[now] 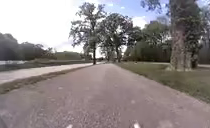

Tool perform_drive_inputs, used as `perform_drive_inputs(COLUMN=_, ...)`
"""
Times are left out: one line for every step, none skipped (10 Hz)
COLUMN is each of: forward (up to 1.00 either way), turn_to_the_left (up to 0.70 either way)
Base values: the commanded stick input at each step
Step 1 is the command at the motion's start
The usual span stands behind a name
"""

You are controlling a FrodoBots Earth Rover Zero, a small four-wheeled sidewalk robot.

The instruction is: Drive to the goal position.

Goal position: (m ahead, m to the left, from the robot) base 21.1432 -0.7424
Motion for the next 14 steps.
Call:
perform_drive_inputs(forward=1.0, turn_to_the_left=0.0)
perform_drive_inputs(forward=1.0, turn_to_the_left=0.0)
perform_drive_inputs(forward=1.0, turn_to_the_left=0.0)
perform_drive_inputs(forward=1.0, turn_to_the_left=0.0)
perform_drive_inputs(forward=1.0, turn_to_the_left=0.0)
perform_drive_inputs(forward=1.0, turn_to_the_left=0.0)
perform_drive_inputs(forward=1.0, turn_to_the_left=0.0)
perform_drive_inputs(forward=1.0, turn_to_the_left=0.0)
perform_drive_inputs(forward=1.0, turn_to_the_left=0.0)
perform_drive_inputs(forward=1.0, turn_to_the_left=0.0)
perform_drive_inputs(forward=1.0, turn_to_the_left=0.0)
perform_drive_inputs(forward=1.0, turn_to_the_left=0.0)
perform_drive_inputs(forward=1.0, turn_to_the_left=0.0)
perform_drive_inputs(forward=1.0, turn_to_the_left=0.0)
